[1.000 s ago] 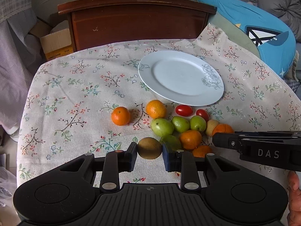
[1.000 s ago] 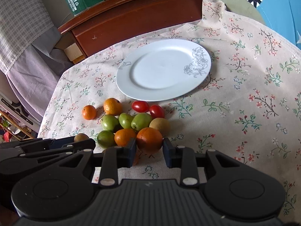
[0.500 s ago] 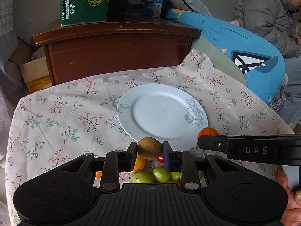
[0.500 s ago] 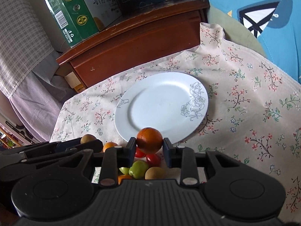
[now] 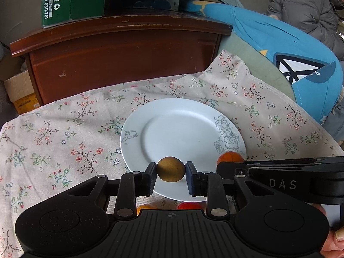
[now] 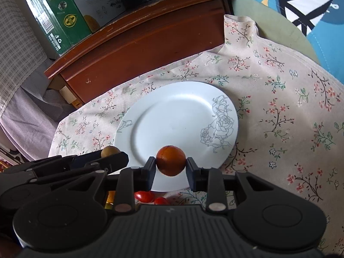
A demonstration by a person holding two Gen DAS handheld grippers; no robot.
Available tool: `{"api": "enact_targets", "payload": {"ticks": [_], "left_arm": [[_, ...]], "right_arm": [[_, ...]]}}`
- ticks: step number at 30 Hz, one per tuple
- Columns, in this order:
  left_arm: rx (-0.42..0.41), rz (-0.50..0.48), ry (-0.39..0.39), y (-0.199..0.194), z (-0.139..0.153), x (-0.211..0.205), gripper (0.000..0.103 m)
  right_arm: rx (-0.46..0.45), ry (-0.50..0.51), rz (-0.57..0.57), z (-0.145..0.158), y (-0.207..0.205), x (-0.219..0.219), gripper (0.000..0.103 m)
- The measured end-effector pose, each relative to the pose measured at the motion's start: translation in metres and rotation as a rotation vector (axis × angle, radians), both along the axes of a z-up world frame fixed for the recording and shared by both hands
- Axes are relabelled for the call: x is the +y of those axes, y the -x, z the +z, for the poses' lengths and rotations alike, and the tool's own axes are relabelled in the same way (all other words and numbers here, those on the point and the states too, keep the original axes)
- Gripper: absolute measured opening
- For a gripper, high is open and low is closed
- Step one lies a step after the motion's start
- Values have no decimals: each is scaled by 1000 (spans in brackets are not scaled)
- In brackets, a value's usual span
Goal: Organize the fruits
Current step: 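Carry both fruits onto the white plate and open both tools, then grasp a tangerine with the left tool while the right tool grasps a brown kiwi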
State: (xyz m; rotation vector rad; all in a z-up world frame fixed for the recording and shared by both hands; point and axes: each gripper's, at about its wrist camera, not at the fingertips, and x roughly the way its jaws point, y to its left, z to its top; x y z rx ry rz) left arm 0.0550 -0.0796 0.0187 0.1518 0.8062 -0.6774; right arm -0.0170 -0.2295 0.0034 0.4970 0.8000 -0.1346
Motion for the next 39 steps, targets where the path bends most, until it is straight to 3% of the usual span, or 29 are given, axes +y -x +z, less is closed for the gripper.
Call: {"api": "enact_targets", "payload": {"ticks": [10, 19, 27, 36, 39], "left_arm": [[19, 19, -14, -10, -7, -4, 30], [3, 103, 22, -14, 24, 16, 58], [12, 147, -48, 2, 36, 49, 59], [40, 213, -92, 16, 27, 86, 59], [51, 204, -103, 25, 23, 90, 59]], "right_arm": [[2, -39, -37, -6, -9, -10, 37], [-24, -42, 2, 7, 0, -7, 42], [-15, 18, 81, 15, 15, 10, 42], [2, 12, 135, 17, 42, 24, 42], [16, 59, 169, 15, 46, 30, 42]]}}
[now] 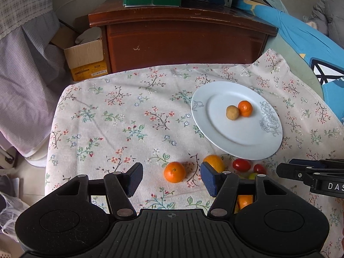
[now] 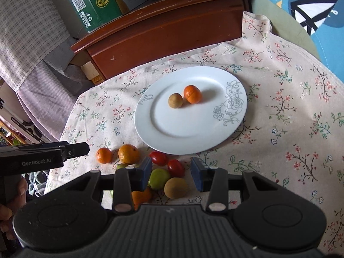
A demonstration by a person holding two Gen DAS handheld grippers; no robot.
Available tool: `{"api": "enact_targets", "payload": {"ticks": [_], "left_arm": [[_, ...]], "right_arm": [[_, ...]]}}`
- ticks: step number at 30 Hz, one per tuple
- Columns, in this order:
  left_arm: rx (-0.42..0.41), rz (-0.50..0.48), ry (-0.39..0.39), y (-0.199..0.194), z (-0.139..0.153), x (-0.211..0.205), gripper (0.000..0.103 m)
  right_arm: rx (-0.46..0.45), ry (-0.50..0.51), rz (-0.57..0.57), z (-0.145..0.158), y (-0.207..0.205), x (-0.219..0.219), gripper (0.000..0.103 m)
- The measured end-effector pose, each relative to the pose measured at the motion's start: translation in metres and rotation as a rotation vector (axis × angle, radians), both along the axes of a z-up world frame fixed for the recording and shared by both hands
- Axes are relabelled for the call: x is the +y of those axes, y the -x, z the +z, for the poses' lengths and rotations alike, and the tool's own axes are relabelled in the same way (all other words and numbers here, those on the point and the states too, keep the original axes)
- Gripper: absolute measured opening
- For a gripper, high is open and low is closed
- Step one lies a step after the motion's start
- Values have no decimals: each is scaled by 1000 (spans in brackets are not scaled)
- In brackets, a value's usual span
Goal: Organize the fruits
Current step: 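Grasp a tangerine with the left tool while the right tool grasps a brown kiwi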
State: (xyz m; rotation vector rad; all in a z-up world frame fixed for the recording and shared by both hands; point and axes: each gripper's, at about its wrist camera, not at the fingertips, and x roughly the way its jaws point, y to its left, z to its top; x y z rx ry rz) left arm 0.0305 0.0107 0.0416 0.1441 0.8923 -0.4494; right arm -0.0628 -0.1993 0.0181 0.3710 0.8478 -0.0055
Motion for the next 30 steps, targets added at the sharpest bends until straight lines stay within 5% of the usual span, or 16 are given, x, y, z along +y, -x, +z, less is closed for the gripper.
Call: {"api": "enact_targets", "payload": {"ticks": [7, 30], "left_arm": [[-4, -3, -57, 4, -10, 3, 58], [27, 4, 6, -17, -39, -9, 56]], "right_arm": [[48, 11, 10, -12, 12, 2, 42], [100, 46, 30, -34, -3, 12, 41]]}}
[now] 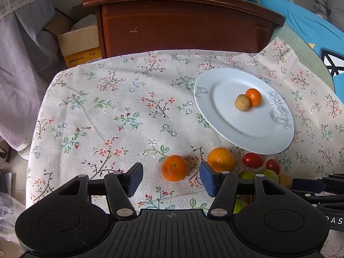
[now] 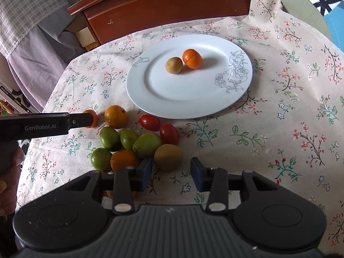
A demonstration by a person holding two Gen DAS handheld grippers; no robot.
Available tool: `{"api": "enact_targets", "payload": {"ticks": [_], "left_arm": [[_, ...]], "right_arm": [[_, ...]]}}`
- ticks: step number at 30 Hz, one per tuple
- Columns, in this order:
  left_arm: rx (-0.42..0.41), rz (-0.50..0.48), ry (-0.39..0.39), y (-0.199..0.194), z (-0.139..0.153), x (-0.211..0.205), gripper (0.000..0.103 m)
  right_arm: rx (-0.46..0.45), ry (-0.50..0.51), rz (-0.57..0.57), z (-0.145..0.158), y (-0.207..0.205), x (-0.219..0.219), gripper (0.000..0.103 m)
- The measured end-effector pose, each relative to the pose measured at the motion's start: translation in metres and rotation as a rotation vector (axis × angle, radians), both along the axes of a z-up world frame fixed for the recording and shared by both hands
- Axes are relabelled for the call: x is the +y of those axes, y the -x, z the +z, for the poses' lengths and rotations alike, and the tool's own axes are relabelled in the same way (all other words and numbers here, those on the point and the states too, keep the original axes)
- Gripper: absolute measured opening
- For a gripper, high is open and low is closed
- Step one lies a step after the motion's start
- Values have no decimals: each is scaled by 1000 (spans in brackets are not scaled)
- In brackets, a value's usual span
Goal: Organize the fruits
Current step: 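Grasp a tangerine with the left tool while the right tool grasps a brown kiwi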
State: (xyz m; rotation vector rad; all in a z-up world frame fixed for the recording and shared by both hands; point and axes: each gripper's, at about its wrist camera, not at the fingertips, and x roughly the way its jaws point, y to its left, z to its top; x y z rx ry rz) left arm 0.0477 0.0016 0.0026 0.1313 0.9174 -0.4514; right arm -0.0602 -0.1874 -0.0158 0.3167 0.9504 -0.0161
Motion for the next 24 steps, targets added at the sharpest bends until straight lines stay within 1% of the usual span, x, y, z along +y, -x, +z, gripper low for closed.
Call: {"api": "enact_targets", "payload": {"ticks": [3, 4, 5, 8, 12, 14, 15, 17, 21, 24], "left_arm": [[3, -5, 3, -2, -5, -2, 56], [6, -7, 2, -2, -6, -2, 50], [13, -10, -1, -2, -8, -3, 47], [13, -14, -8, -2, -11, -4, 44], [6, -25, -20, -2, -15, -6, 44], [-5, -33, -31, -1, -16, -8, 43], [-8, -36, -31, -1, -16, -8, 40], [-14, -45, -32, -1, -16, -9, 27], [-10, -57, -20, 1, -15, -10, 26], [-33, -54, -17, 4, -8, -10, 26]], "right_arm": [[-4, 3, 2, -1, -1, 0, 38], [-4, 4, 2, -1, -1, 0, 38], [-5, 4, 3, -1, -1, 0, 38], [-4, 0, 1, -1, -1, 0, 36], [-2, 4, 4, -1, -1, 1, 35], [-1, -4, 5, 0, -2, 1, 32], [0, -10, 5, 0, -2, 1, 31], [2, -17, 3, 0, -2, 0, 29], [2, -28, -4, 0, -2, -1, 29], [-5, -29, -12, 2, -1, -2, 29]]}}
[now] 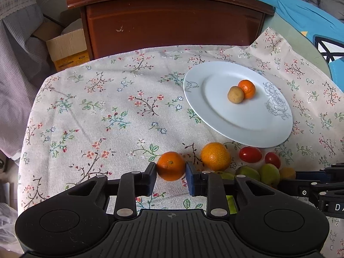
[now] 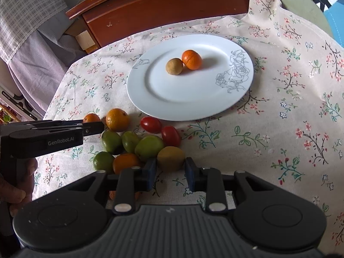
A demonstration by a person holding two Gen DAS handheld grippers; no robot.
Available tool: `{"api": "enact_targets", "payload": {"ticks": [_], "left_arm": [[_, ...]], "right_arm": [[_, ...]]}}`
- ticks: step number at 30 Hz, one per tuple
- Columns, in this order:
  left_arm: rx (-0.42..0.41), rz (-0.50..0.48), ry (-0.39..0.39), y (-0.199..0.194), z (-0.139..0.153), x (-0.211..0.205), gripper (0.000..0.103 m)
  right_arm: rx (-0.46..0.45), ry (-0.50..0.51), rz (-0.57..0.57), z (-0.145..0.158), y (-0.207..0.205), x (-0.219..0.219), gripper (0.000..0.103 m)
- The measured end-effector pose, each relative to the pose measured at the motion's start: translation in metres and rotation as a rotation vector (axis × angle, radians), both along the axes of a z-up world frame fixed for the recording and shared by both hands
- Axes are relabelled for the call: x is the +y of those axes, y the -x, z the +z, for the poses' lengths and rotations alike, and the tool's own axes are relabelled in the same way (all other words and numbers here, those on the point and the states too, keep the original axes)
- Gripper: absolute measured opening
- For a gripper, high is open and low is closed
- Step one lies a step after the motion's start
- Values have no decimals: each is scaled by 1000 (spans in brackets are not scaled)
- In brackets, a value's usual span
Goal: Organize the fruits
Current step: 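Grasp a tangerine with the left tool while the right tool grasps a brown kiwi, then lower both held fruits onto the plate and open both tools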
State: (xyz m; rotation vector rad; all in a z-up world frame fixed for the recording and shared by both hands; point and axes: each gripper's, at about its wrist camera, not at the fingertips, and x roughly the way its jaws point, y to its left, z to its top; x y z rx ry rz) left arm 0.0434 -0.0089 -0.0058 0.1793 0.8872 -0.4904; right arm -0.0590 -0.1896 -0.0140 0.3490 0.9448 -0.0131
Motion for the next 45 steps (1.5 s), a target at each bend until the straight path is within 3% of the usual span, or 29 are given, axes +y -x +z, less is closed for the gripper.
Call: {"api": "enact_targets", "payload": {"ticks": [13, 24, 45], "left_arm": [[-79, -36, 100, 18, 38, -6, 26], [-77, -39, 148, 1, 45, -31, 27], [-7, -105, 88, -35, 9, -78, 27]], "right_arm": [[-95, -30, 19, 27, 1, 4, 29], [-208, -17, -112, 51, -13, -32, 29], [-92, -41, -187, 14, -60, -49, 29]]}}
